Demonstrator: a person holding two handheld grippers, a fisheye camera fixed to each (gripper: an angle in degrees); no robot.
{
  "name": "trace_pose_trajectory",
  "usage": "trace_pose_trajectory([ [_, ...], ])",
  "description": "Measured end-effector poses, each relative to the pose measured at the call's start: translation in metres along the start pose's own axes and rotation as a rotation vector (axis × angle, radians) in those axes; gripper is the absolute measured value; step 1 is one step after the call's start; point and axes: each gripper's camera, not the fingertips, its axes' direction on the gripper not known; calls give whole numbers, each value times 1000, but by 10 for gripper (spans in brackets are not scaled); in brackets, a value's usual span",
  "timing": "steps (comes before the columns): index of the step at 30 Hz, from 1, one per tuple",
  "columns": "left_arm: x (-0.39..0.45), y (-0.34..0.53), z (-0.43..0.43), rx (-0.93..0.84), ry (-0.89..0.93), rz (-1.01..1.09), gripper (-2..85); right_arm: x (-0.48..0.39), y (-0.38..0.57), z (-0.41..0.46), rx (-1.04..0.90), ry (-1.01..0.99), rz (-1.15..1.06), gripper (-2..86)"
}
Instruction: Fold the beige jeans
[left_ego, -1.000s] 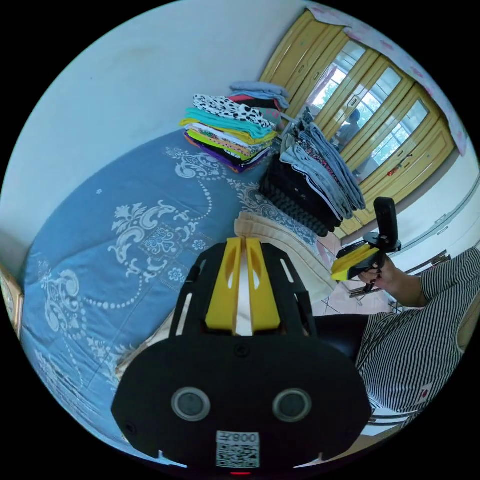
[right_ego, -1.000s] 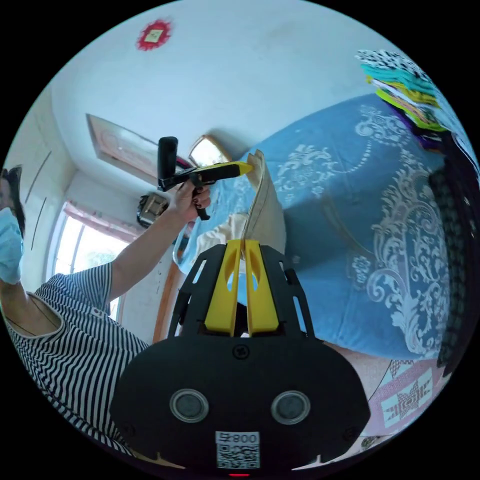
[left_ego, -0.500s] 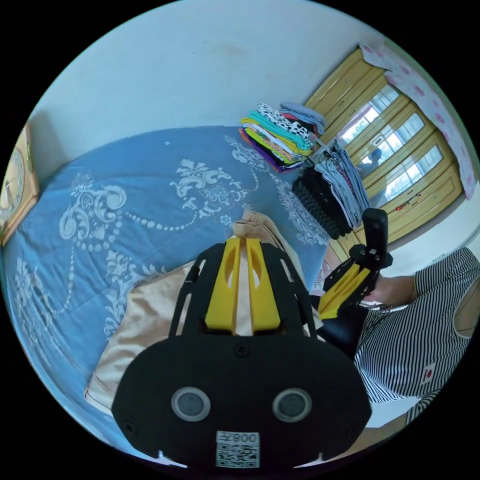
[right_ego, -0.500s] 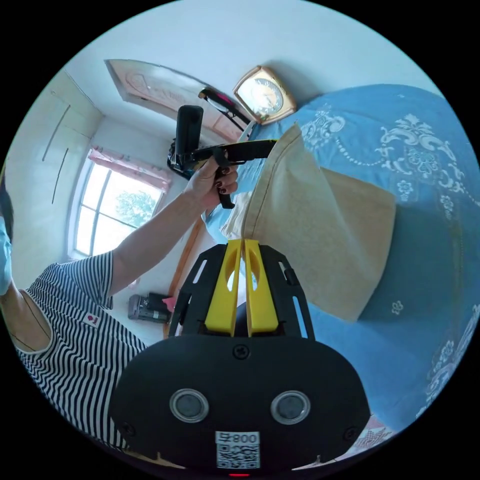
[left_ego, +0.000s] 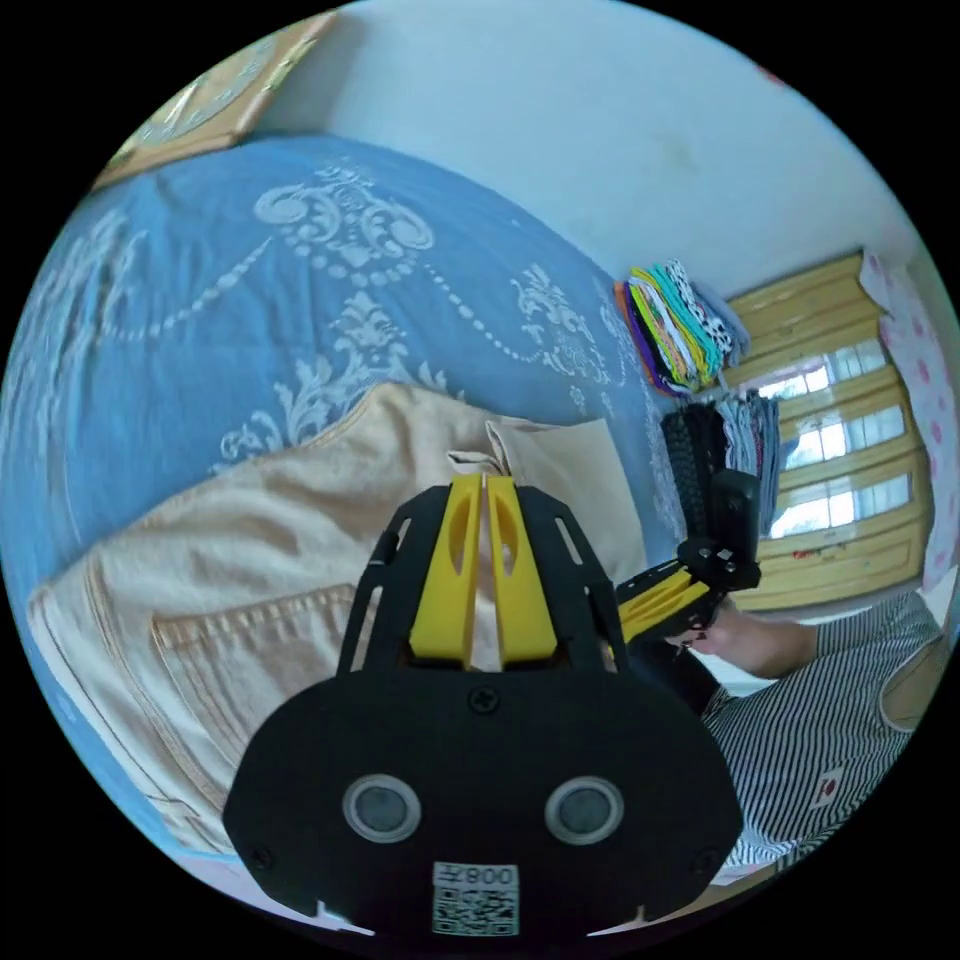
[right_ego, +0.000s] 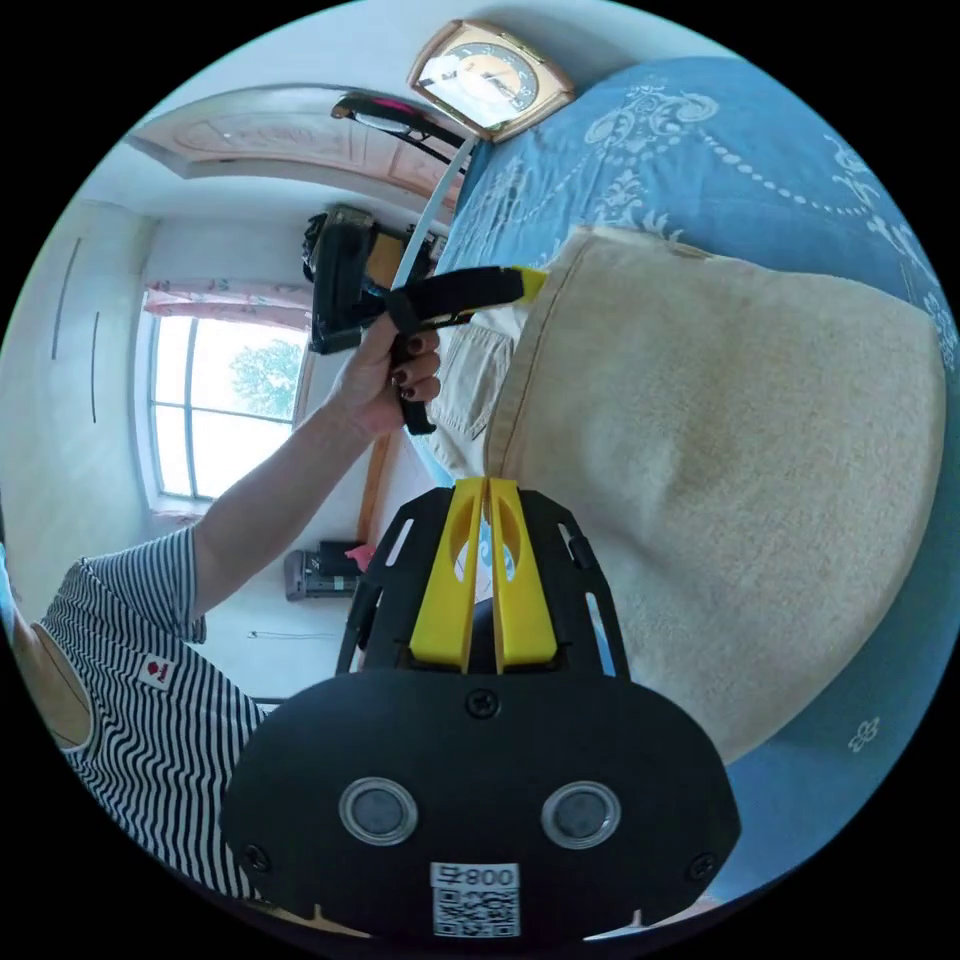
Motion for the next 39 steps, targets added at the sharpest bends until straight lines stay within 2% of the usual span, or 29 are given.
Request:
trace_pose_trajectory([
  [5,-64,46,-5,14,167,-122,9,5,-19,9,3,-62,27,9],
  [9,-86,64,-3,-42,158,-147,4,-18,-26,11,-5,-44,-6,10],
  [13,-101,77,-11,-47,148,-152,2,-46,-29,-15,80,-10,-35,10],
  [19,-101,98,-32,1,317,-74,1,-37,-54,-24,146,192,37,2],
  [23,-85,114,-50,25,272,-7,1,-21,-62,-19,179,174,96,2],
  [26,-91,125,-52,36,347,-20,1,-22,-64,-10,182,140,108,2],
  [30,-100,142,-59,47,305,-52,1,-25,-67,1,161,132,118,1],
  [34,-114,165,-76,97,155,-107,2,-33,-70,11,153,135,114,1],
  [39,-122,169,-48,-63,163,-100,2,-39,-71,24,150,117,124,0],
])
